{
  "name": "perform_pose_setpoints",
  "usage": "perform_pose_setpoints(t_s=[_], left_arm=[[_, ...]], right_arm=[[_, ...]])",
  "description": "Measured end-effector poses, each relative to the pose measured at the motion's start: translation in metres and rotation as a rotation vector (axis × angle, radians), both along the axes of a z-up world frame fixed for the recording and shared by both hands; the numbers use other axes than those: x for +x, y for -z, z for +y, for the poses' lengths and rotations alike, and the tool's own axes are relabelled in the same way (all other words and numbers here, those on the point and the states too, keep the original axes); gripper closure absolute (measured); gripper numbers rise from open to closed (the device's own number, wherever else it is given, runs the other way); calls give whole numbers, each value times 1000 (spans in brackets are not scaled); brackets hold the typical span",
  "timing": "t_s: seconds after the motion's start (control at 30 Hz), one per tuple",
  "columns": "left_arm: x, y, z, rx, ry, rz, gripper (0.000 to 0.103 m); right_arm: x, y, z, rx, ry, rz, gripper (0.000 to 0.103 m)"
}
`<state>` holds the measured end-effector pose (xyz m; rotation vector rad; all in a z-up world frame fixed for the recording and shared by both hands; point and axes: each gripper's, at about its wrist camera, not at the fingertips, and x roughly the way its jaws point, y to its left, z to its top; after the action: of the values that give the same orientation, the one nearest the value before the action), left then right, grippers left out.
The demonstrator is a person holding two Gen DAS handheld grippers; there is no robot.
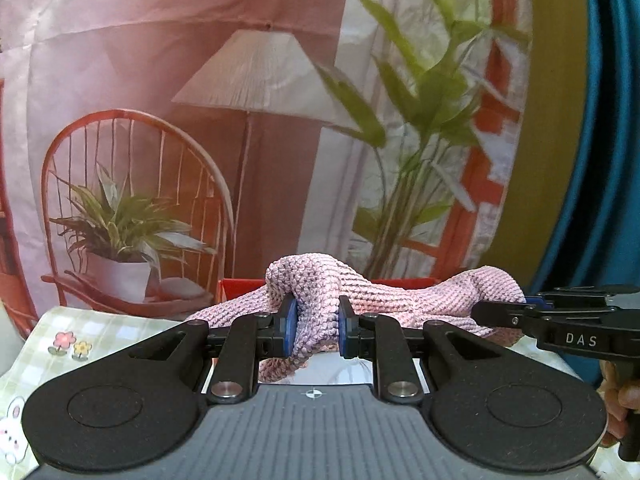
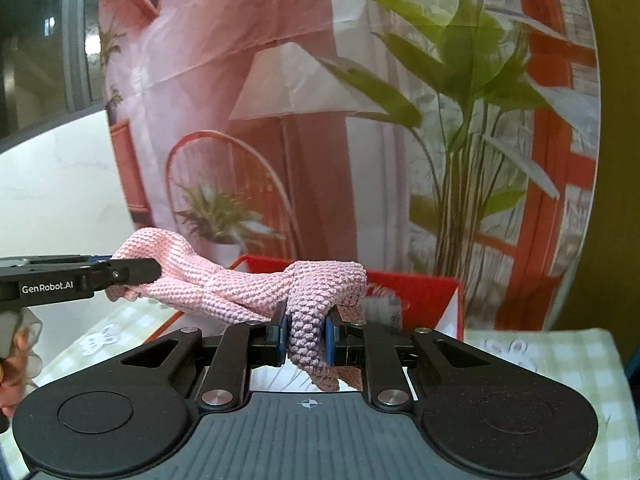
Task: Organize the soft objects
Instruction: 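Lift the pink knit cloth with both tools and release it into the box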
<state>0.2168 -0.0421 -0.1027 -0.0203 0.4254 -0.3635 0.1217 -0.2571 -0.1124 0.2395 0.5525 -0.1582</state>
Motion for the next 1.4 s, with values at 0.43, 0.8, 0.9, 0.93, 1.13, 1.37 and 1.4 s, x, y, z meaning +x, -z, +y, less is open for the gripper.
perform_pose_setpoints(t_s=[0.43, 0.8, 0.9, 0.93, 1.13, 1.37, 1.4], left_arm=[[75, 68, -34, 190, 53, 227, 82], [89, 89, -31, 229, 74, 300, 81], [89, 89, -31, 228, 75, 303, 81], [89, 89, -31, 228, 76, 304, 81], [89, 88, -31, 219, 72, 310, 80], [79, 73, -26, 220, 56, 285, 58], [77, 70, -26, 221, 57, 278, 55]], right_arm=[[71, 83, -33, 40, 80, 245, 87], [83, 108, -40, 81, 76, 356, 87], [84, 108, -41, 86, 70, 369, 87], [85, 109, -41, 84, 69, 373, 87], [86, 108, -40, 79, 70, 382, 87], [80, 102, -34, 38, 97, 353, 80], [77, 100, -32, 30, 104, 339, 78]])
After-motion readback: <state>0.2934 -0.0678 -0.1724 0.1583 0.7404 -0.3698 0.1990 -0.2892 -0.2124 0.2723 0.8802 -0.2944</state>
